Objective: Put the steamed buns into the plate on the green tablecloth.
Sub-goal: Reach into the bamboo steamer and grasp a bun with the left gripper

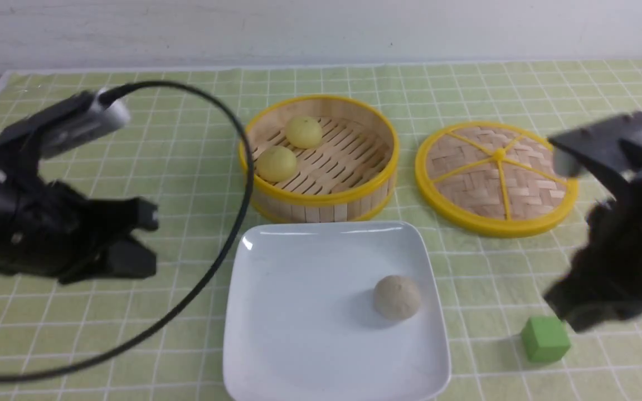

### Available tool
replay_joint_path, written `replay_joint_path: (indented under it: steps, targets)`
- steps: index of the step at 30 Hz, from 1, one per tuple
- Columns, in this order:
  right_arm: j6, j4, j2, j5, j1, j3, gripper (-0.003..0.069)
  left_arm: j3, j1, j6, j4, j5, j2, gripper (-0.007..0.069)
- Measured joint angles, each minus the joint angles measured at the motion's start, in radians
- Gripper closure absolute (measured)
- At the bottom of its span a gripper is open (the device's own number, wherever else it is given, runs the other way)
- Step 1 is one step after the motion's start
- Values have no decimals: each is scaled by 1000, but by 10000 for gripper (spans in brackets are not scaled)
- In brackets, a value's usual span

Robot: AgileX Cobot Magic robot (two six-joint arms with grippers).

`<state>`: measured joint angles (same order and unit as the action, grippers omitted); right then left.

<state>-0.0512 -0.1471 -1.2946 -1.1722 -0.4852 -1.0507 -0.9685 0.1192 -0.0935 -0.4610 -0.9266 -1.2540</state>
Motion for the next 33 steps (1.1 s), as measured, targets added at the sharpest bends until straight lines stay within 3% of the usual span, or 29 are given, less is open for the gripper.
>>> replay_joint_path:
  steps: [6, 12, 15, 21, 30, 33]
  targets:
    - [1, -27, 217, 119, 0, 285, 673, -365, 144, 30, 50, -50, -311, 529]
    - [11, -18, 264, 146, 0, 353, 671, -786, 233, 172, 224, -62, -646, 287]
    - [12, 8, 264, 165, 0, 354, 669, -936, 255, 184, 283, -94, -780, 228]
    - [12, 53, 265, 177, 0, 354, 667, -1126, 272, 186, 387, -139, -950, 214]
    - [12, 44, 265, 207, 0, 354, 662, -1153, 272, 199, 505, -71, -1058, 243]
    - [12, 36, 265, 211, 0, 354, 659, -1156, 273, 236, 499, -68, -1094, 332]
